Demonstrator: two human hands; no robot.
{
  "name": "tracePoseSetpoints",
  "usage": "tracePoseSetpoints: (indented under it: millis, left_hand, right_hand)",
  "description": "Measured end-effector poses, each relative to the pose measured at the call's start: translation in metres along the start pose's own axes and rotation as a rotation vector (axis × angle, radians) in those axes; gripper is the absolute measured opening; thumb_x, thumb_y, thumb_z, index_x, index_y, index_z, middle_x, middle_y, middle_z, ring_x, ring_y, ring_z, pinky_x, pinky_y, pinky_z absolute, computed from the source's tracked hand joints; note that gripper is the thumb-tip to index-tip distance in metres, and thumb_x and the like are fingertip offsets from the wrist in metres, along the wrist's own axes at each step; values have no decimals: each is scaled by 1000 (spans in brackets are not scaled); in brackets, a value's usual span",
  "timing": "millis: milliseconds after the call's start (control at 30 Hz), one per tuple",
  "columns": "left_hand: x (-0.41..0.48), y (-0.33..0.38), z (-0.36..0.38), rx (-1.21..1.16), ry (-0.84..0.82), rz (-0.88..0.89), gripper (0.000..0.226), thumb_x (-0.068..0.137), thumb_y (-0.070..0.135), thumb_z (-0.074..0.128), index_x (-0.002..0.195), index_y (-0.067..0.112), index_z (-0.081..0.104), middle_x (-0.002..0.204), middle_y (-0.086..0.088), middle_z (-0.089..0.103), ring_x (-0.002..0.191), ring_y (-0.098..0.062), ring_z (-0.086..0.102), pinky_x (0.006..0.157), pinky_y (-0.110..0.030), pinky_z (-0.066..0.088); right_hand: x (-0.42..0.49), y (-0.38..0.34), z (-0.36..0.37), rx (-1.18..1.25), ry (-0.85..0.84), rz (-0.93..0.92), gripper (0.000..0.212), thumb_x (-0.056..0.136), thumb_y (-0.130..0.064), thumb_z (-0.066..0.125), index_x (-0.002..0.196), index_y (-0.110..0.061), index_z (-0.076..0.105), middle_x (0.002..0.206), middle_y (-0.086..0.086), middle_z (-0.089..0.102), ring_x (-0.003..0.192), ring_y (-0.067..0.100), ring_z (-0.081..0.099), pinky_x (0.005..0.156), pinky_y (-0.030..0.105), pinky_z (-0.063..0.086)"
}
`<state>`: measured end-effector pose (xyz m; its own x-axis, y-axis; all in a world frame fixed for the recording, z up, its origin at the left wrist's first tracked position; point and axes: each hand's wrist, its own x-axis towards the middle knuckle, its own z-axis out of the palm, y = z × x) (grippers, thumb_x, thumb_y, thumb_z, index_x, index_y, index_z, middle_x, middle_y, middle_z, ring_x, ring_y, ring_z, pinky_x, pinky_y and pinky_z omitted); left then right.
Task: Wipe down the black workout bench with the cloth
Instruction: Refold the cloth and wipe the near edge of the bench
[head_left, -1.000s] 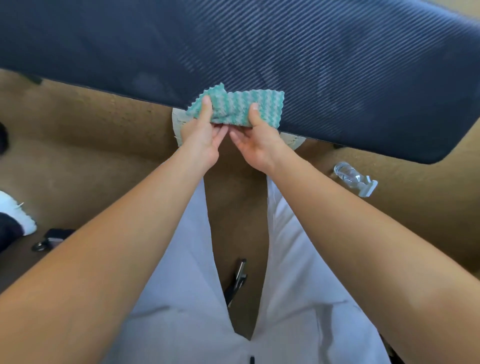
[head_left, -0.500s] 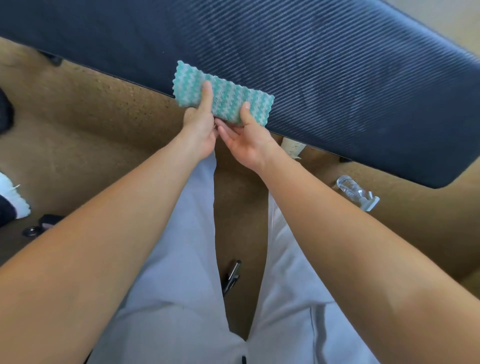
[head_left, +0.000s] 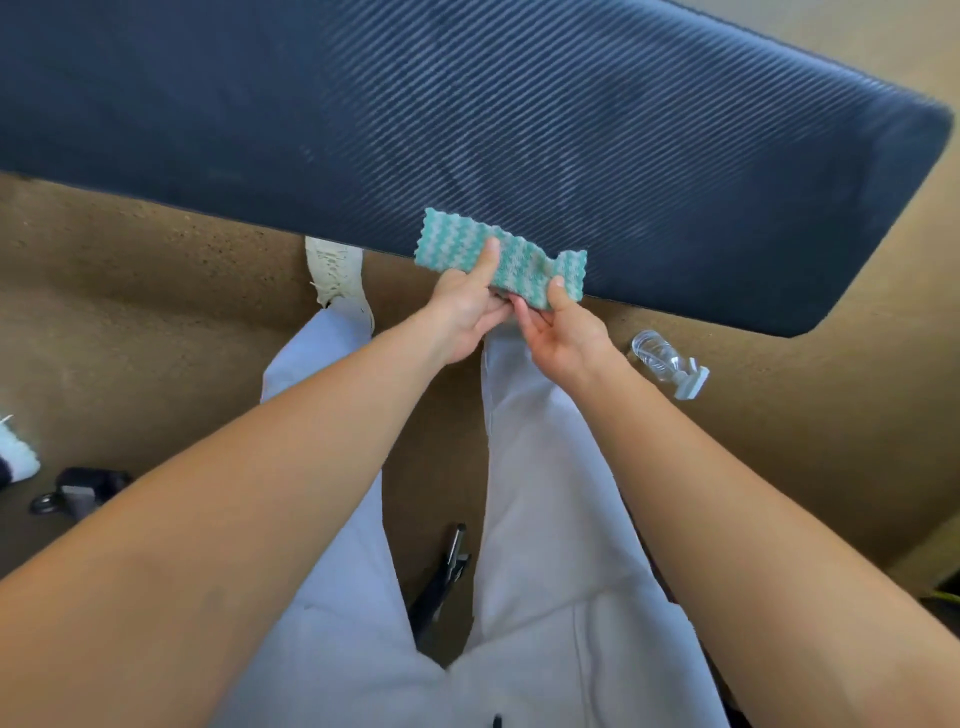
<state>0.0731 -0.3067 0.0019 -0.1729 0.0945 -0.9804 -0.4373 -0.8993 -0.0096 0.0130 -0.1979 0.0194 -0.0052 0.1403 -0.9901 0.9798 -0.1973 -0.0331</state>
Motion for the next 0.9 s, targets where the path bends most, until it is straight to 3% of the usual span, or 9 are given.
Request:
tracePoseSetpoints:
  millis: [200, 433, 500, 600, 667, 800, 900]
  left_hand:
    - [2, -26, 54, -48, 6, -23, 54, 105, 40, 53, 146, 5, 47, 140, -21, 62, 127, -32, 63, 112, -46, 49]
    - [-14, 8, 6, -166, 103, 56, 56, 106, 42, 50, 146, 3, 45, 139, -22, 61, 127, -33, 63, 111, -48, 49]
    - [-19, 26, -16, -183, 158, 81, 53, 105, 41, 51, 143, 4, 48, 138, -21, 61, 126, -32, 64, 107, -45, 53]
    - [-26, 51, -54, -174, 227, 82, 51, 104, 42, 54, 135, 2, 56, 132, -20, 67, 116, -30, 70, 96, -41, 60]
    - [-30, 67, -83, -147, 225, 69, 48, 105, 41, 52, 128, 0, 61, 126, -22, 70, 110, -29, 72, 92, -38, 62]
    - [-45, 104, -151, -135, 166, 44, 38, 106, 31, 54, 127, 0, 59, 127, -22, 67, 115, -27, 70, 101, -36, 58]
    - [-55, 125, -180, -42, 93, 32, 42, 104, 32, 60, 134, 3, 58, 132, -18, 68, 118, -24, 69, 104, -38, 56]
  right_hand:
    - [11, -41, -46, 46, 100, -63, 40, 102, -26, 59, 133, 0, 58, 121, 18, 71, 95, 24, 74, 61, 24, 60]
    - [1, -5, 10, 60, -20, 19, 38, 103, -16, 57, 139, -3, 53, 130, 17, 64, 106, 25, 68, 64, 28, 63]
    - [-6, 12, 34, 95, -25, 23, 40, 103, -20, 57, 140, -7, 51, 134, 17, 61, 117, 29, 65, 76, 32, 63]
    - [-12, 41, 71, 119, -48, 37, 46, 103, -29, 57, 142, -6, 49, 139, 17, 59, 128, 30, 60, 105, 37, 53]
    - [-12, 63, 98, 112, -70, 58, 47, 103, -30, 57, 140, -3, 49, 138, 19, 59, 130, 29, 59, 111, 40, 47]
    - [-9, 117, 153, 34, -23, 15, 51, 100, -35, 61, 141, -6, 49, 136, 17, 61, 123, 29, 63, 106, 41, 52]
    - [-9, 140, 177, -76, -20, -14, 46, 101, -32, 59, 140, -9, 51, 136, 15, 63, 119, 26, 66, 96, 38, 58]
